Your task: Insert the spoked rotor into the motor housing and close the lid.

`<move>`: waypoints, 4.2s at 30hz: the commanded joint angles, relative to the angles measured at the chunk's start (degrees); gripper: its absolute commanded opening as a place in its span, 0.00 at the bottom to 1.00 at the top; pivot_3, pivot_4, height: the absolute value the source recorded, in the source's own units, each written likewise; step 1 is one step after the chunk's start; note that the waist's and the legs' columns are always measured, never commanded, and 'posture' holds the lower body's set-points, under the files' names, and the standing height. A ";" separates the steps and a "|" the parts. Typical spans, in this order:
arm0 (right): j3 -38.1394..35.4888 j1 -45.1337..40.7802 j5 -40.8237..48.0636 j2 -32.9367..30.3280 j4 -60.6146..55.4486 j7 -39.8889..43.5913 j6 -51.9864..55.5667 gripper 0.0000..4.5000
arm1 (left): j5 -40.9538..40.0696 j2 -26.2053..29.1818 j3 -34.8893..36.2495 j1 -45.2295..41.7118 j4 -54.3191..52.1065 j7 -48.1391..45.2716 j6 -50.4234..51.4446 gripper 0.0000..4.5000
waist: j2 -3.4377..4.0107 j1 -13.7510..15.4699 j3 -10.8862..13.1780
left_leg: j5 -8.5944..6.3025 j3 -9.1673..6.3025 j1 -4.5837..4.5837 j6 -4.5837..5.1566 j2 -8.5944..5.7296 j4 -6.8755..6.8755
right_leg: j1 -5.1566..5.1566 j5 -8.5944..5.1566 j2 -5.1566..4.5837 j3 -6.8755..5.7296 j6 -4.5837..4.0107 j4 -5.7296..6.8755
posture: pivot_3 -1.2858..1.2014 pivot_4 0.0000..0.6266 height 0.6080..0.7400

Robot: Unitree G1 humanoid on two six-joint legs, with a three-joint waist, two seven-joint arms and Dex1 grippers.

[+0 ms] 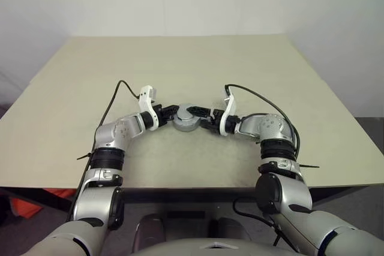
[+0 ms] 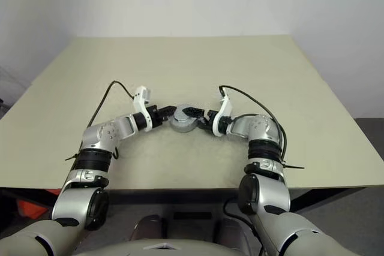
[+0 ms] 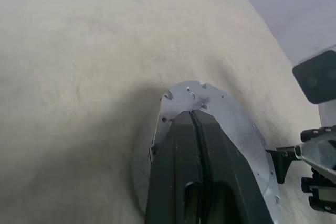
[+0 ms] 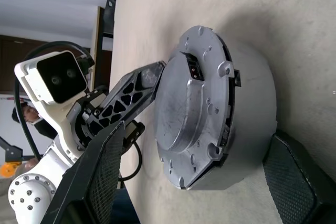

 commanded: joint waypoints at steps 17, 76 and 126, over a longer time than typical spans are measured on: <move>-0.65 -7.65 3.91 4.53 7.79 0.33 -6.60 0.49 | 1.16 -1.89 -1.71 0.60 0.09 0.22 0.54 0.00 | 0.00 -0.78 0.01 | 0.08 0.01 0.02 -0.13 0.00 -0.01 | -0.06 0.07 0.06 -0.02 -0.18 0.04 | 0.52 0.00 1.00; -6.39 -10.33 4.89 5.56 11.98 -5.06 -13.33 0.37 | 0.85 -1.55 2.45 0.49 0.24 0.40 -3.71 0.00 | 0.00 0.52 0.02 | 0.03 0.02 -0.15 -0.06 0.00 0.00 | -0.21 0.09 0.05 -0.02 -0.24 0.04 | 0.52 0.00 1.00; -13.71 -15.02 24.58 6.96 8.30 -19.76 -12.15 0.37 | -47.62 -5.77 25.90 5.23 -8.13 14.90 10.87 0.99 | -0.07 0.94 0.10 | -0.04 -0.06 -0.97 0.07 0.03 0.37 | -0.64 0.16 0.05 -0.26 -0.19 0.09 | 0.52 0.00 1.00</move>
